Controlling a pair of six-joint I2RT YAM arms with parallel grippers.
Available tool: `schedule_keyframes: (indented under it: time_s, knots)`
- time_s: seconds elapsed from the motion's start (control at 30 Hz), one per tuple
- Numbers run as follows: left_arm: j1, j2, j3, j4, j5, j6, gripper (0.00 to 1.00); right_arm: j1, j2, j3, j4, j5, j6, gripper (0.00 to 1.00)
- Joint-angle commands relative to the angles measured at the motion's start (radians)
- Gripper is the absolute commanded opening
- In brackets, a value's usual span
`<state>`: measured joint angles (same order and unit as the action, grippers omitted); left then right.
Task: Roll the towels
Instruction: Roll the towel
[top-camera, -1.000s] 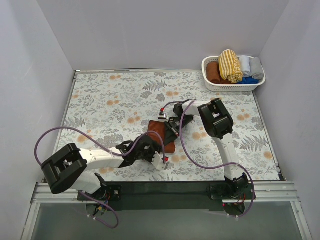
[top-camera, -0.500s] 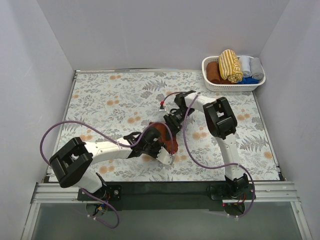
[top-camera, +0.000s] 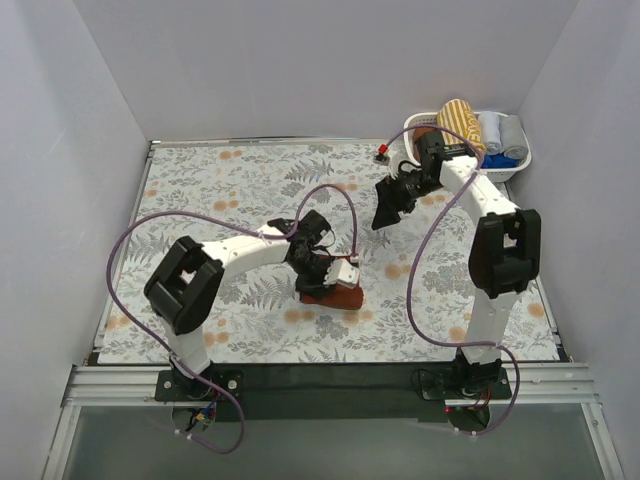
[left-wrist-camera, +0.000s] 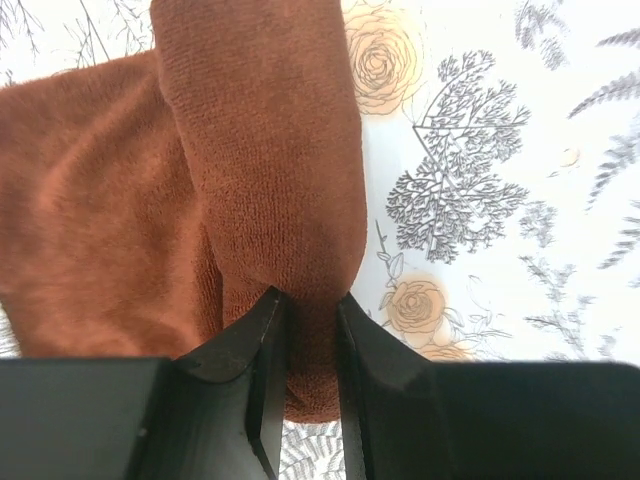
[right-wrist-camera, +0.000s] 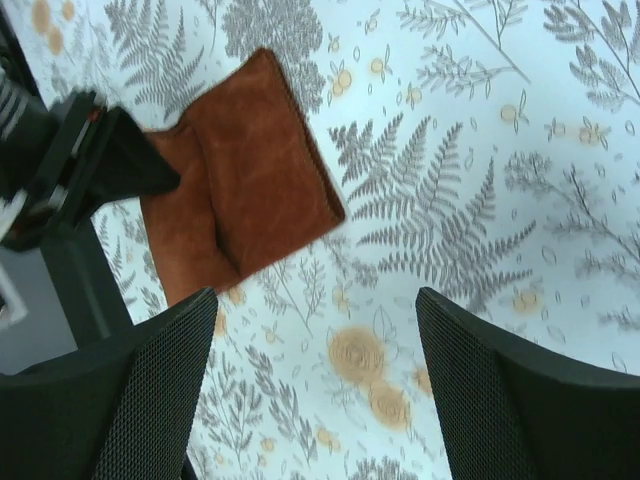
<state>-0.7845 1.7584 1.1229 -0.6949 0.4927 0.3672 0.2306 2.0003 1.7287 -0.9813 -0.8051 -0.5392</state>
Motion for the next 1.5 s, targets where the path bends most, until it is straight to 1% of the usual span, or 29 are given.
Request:
schedule_keyframes:
  time_s: [0.0, 0.07, 0.1, 0.13, 0.17, 0.2, 0.23, 0.3, 0.33, 0.37, 0.4, 0.43, 0.47, 0.5, 0.53, 0.63, 0.7, 0.8, 0.83, 0.93, 1.0, 1.1, 1.13, 1.17, 1.2, 1.23, 1.3, 1.37, 1.47]
  knots:
    - [0.079, 0.198, 0.102, -0.251, 0.162, -0.019, 0.00, 0.010, -0.124, -0.102, -0.014, 0.067, -0.077, 0.72]
    - [0.126, 0.280, 0.179, -0.320, 0.222, 0.018, 0.00, 0.010, -0.195, -0.181, -0.008, 0.087, -0.100, 0.67]
    - [0.140, 0.353, 0.213, -0.375, 0.239, 0.035, 0.02, 0.010, -0.218, -0.208, -0.005, 0.087, -0.108, 0.64]
    - [0.151, 0.387, 0.286, -0.403, 0.257, 0.053, 0.03, 0.012, -0.266, -0.234, 0.004, 0.081, -0.126, 0.62]
    - [0.172, 0.423, 0.320, -0.455, 0.271, 0.091, 0.04, 0.012, -0.293, -0.295, 0.012, 0.075, -0.134, 0.59]
    - [0.182, 0.494, 0.354, -0.480, 0.276, 0.108, 0.05, 0.018, -0.346, -0.326, 0.036, 0.072, -0.137, 0.58]
    - [0.192, 0.525, 0.420, -0.500, 0.280, 0.121, 0.06, 0.024, -0.371, -0.352, 0.050, 0.075, -0.143, 0.57]
    - [0.218, 0.591, 0.489, -0.572, 0.305, 0.168, 0.07, 0.047, -0.414, -0.427, 0.082, 0.095, -0.145, 0.55]
    - [0.228, 0.654, 0.523, -0.598, 0.313, 0.180, 0.08, 0.082, -0.452, -0.452, 0.123, 0.136, -0.143, 0.55]
    - [0.240, 0.680, 0.593, -0.647, 0.326, 0.196, 0.08, 0.104, -0.468, -0.474, 0.151, 0.164, -0.131, 0.55]
    - [0.248, 0.705, 0.626, -0.669, 0.334, 0.203, 0.08, 0.151, -0.492, -0.515, 0.212, 0.196, -0.127, 0.55]
    - [0.260, 0.745, 0.653, -0.690, 0.343, 0.211, 0.08, 0.179, -0.501, -0.533, 0.242, 0.257, -0.125, 0.55]
    - [0.264, 0.754, 0.690, -0.698, 0.349, 0.205, 0.08, 0.205, -0.508, -0.550, 0.272, 0.286, -0.123, 0.56]
    - [0.268, 0.762, 0.698, -0.698, 0.351, 0.203, 0.08, 0.231, -0.511, -0.587, 0.303, 0.312, -0.125, 0.56]
    - [0.272, 0.766, 0.704, -0.696, 0.353, 0.208, 0.08, 0.281, -0.518, -0.606, 0.373, 0.355, -0.122, 0.58]
    - [0.283, 0.777, 0.706, -0.698, 0.348, 0.213, 0.08, 0.367, -0.529, -0.685, 0.509, 0.417, -0.128, 0.63]
    - [0.286, 0.779, 0.698, -0.696, 0.349, 0.213, 0.08, 0.412, -0.534, -0.721, 0.600, 0.432, -0.145, 0.64]
    - [0.294, 0.779, 0.692, -0.692, 0.356, 0.210, 0.09, 0.444, -0.538, -0.807, 0.693, 0.445, -0.172, 0.67]
    - [0.295, 0.777, 0.689, -0.689, 0.359, 0.205, 0.10, 0.464, -0.534, -0.820, 0.735, 0.451, -0.192, 0.67]
    - [0.300, 0.774, 0.692, -0.677, 0.362, 0.197, 0.11, 0.496, -0.503, -0.859, 0.792, 0.443, -0.214, 0.66]
    - [0.301, 0.774, 0.696, -0.672, 0.363, 0.193, 0.11, 0.509, -0.480, -0.870, 0.814, 0.437, -0.222, 0.62]
    - [0.306, 0.770, 0.704, -0.658, 0.365, 0.179, 0.12, 0.519, -0.430, -0.873, 0.814, 0.406, -0.220, 0.43]
    - [0.307, 0.765, 0.704, -0.647, 0.365, 0.168, 0.13, 0.518, -0.404, -0.868, 0.804, 0.380, -0.214, 0.35]
    - [0.312, 0.748, 0.695, -0.623, 0.362, 0.162, 0.15, 0.515, -0.396, -0.865, 0.788, 0.362, -0.211, 0.16]
    - [0.314, 0.731, 0.686, -0.606, 0.360, 0.144, 0.17, 0.513, -0.388, -0.859, 0.756, 0.342, -0.211, 0.07]
    - [0.317, 0.711, 0.667, -0.585, 0.360, 0.138, 0.21, 0.513, -0.388, -0.857, 0.742, 0.304, -0.211, 0.01]
    - [0.329, 0.624, 0.600, -0.496, 0.363, 0.098, 0.25, 0.513, -0.382, -0.851, 0.686, 0.270, -0.212, 0.01]
    - [0.349, 0.542, 0.563, -0.422, 0.366, 0.059, 0.31, 0.510, -0.367, -0.821, 0.630, 0.225, -0.217, 0.01]
    - [0.387, 0.481, 0.552, -0.407, 0.375, 0.023, 0.34, 0.490, -0.307, -0.750, 0.506, 0.152, -0.211, 0.01]
